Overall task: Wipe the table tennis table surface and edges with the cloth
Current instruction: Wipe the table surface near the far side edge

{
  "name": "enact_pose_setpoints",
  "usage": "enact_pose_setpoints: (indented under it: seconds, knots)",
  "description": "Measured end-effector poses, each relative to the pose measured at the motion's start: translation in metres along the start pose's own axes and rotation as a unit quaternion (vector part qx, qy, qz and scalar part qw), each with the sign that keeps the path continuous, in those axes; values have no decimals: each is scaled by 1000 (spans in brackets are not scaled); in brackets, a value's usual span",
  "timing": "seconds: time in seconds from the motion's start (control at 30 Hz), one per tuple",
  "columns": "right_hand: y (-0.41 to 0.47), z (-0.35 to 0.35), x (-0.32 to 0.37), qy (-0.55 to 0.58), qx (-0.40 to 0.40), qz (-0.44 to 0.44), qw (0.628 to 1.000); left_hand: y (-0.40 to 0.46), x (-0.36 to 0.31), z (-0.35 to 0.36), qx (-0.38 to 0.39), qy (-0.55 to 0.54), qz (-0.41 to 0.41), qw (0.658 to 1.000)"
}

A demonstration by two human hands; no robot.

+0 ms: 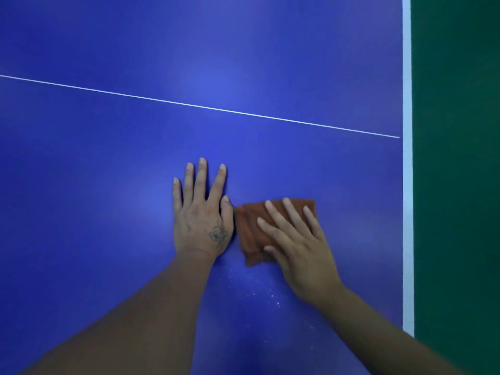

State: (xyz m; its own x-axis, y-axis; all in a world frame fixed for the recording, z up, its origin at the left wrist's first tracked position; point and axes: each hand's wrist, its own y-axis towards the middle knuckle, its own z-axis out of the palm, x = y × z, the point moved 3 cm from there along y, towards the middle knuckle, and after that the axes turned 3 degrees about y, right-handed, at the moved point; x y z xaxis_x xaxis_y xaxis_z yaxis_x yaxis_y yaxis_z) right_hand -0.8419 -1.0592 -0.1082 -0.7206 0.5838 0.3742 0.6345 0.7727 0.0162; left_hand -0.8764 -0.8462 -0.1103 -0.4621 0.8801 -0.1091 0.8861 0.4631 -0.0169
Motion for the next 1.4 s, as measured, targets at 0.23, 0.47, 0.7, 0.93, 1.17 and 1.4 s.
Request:
enact_pose_setpoints:
  seconds: [0.23, 0.47, 0.7, 0.93, 1.17, 1.4]
  knots:
    - [130, -48, -62, 43, -80, 81, 993, 1, 1, 2, 18, 16, 0, 1000]
    - [196, -25, -87, -62, -15, 124, 990, 2, 0, 2, 16, 10, 1, 1000]
    - [118, -2, -34, -79, -24, 68, 994, 0, 1, -2, 8, -6, 3, 1000]
    - [4, 15, 31, -1, -43, 45, 998, -13, 12, -17, 6, -59, 31, 998]
    - [19, -21, 34, 170, -172, 102, 965, -105, 92, -31, -32, -12, -57, 998]
    - [118, -22, -12, 83, -52, 74, 992, -114, 119, -11, -16, 7, -72, 997]
